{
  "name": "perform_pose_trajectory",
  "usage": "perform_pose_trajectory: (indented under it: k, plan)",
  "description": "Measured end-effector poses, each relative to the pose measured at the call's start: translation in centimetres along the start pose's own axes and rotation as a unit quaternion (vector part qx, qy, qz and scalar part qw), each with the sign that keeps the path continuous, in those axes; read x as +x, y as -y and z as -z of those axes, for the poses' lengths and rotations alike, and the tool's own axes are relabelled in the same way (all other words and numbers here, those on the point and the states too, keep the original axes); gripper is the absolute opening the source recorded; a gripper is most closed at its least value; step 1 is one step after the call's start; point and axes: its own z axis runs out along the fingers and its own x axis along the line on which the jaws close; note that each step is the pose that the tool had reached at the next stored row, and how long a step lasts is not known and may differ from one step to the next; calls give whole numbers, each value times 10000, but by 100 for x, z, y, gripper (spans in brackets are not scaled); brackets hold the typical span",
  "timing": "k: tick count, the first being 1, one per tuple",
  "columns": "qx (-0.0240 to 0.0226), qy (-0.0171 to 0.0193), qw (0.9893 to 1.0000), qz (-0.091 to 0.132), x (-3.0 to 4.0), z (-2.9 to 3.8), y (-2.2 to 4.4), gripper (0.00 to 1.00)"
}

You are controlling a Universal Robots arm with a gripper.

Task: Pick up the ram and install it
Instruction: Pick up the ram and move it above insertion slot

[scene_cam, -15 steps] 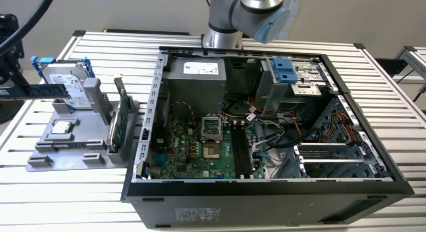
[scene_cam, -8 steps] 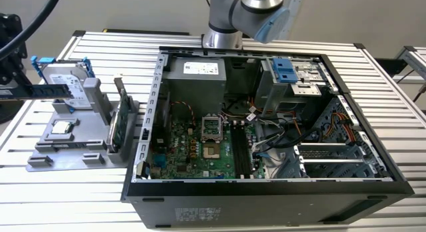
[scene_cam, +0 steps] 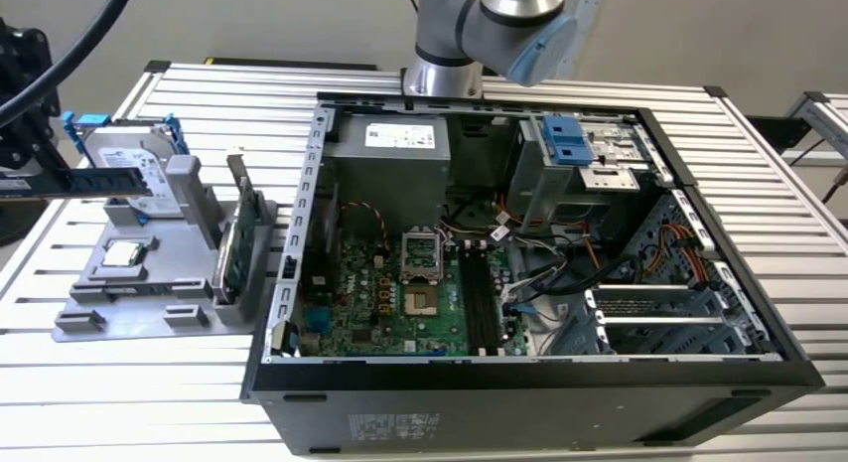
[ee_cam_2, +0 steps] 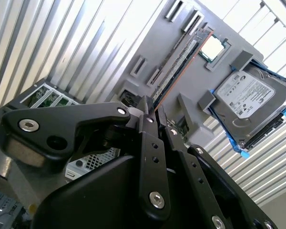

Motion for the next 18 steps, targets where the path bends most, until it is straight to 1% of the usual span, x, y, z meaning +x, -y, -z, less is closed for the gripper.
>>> perform_pose_trajectory:
  k: [18]
  plan:
    - [0, 0, 10000, 0, -10, -3, -135, 0]
